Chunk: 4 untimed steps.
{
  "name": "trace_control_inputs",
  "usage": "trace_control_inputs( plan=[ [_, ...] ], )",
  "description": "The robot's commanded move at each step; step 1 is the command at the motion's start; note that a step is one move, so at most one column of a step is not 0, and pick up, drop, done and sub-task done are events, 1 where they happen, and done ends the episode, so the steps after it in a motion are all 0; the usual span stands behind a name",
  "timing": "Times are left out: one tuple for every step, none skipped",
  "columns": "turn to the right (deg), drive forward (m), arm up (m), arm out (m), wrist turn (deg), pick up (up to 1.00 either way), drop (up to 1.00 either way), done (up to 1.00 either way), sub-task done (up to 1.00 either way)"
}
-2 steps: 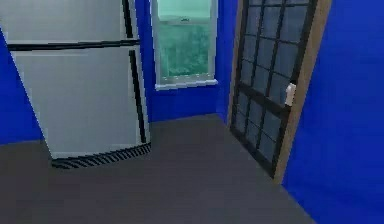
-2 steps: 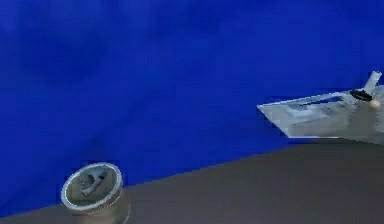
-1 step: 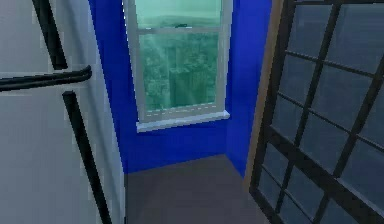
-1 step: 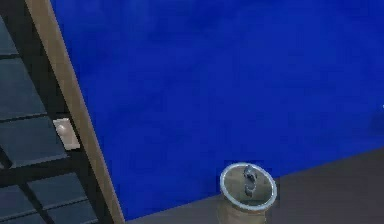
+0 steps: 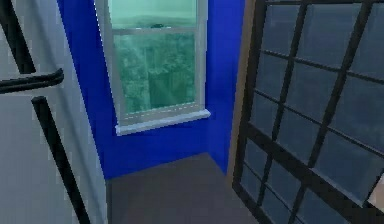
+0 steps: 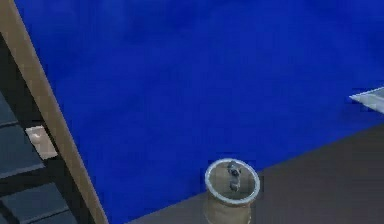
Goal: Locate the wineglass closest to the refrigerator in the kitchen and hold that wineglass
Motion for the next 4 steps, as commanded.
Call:
trace_control_inputs(
  plan=[
    [0.0, 0.15, 0.0, 0.0, 0.0, 0.0, 0.0, 0.0, 0.0],
    [-45.0, 0.0, 0.0, 0.0, 0.0, 0.0, 0.0, 0.0, 0.0],
    [-45.0, 0.0, 0.0, 0.0, 0.0, 0.0, 0.0, 0.0, 0.0],
    [-27.0, 0.0, 0.0, 0.0, 0.0, 0.0, 0.0, 0.0, 0.0]
  ],
)
